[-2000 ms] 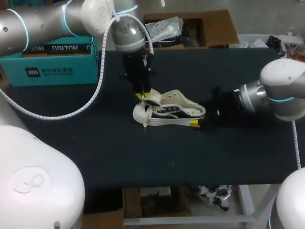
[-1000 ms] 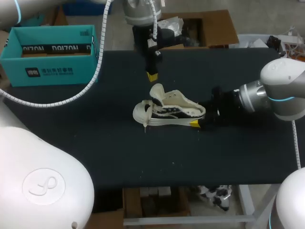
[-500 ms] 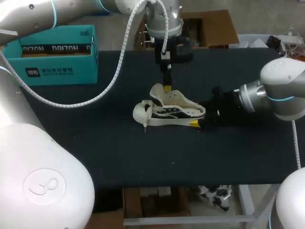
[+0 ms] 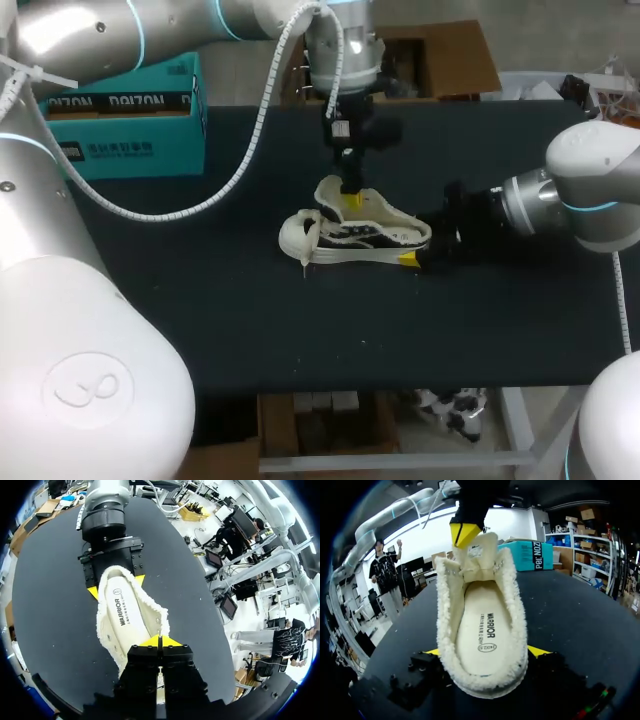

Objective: Open the shoe tongue, take the insole out of the shoe, put the insole back into the shoe, and pack the shoe into the shoebox

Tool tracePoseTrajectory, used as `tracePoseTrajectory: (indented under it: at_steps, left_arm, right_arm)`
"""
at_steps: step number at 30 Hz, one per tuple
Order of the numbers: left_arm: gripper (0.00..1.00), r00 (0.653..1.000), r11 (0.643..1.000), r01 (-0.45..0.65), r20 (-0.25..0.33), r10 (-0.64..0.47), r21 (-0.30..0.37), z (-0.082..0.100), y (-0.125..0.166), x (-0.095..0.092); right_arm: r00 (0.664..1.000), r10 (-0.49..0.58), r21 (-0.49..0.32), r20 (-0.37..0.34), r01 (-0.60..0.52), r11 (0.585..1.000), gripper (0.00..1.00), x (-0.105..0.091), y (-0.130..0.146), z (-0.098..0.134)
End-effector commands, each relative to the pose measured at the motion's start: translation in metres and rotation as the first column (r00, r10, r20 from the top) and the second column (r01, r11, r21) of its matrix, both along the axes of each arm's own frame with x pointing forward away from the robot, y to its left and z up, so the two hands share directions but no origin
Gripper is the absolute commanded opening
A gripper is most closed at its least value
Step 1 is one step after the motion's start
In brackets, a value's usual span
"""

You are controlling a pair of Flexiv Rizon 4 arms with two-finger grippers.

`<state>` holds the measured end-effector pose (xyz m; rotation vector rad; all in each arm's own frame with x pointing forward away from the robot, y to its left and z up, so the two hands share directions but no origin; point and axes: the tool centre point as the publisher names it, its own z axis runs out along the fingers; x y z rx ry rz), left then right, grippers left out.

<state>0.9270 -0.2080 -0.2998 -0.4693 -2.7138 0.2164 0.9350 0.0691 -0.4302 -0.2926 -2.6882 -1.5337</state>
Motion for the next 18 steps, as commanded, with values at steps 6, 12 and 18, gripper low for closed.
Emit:
tracePoseTrajectory:
  at_steps: [6, 12, 18]
  left_arm:
    - [0.00, 0.995, 0.994, -0.104, 0.002, 0.104, 0.022, -0.046, -0.018, 0.005]
    - [0.00, 0.994, 0.994, -0.107, -0.002, 0.107, 0.003, -0.071, -0.017, 0.004]
    - [0.00, 0.997, 0.997, -0.078, -0.003, 0.078, 0.009, -0.082, -0.015, -0.013]
  right_arm:
    - [1.000, 0.003, 0.005, 0.000, -0.003, 1.000, 0.00, 0.003, 0.002, -0.010]
    - [1.000, 0.003, 0.005, 0.000, -0.003, 1.000, 0.00, 0.003, 0.002, -0.010]
    - [1.000, 0.003, 0.005, 0.000, -0.003, 1.000, 0.00, 0.003, 0.002, -0.010]
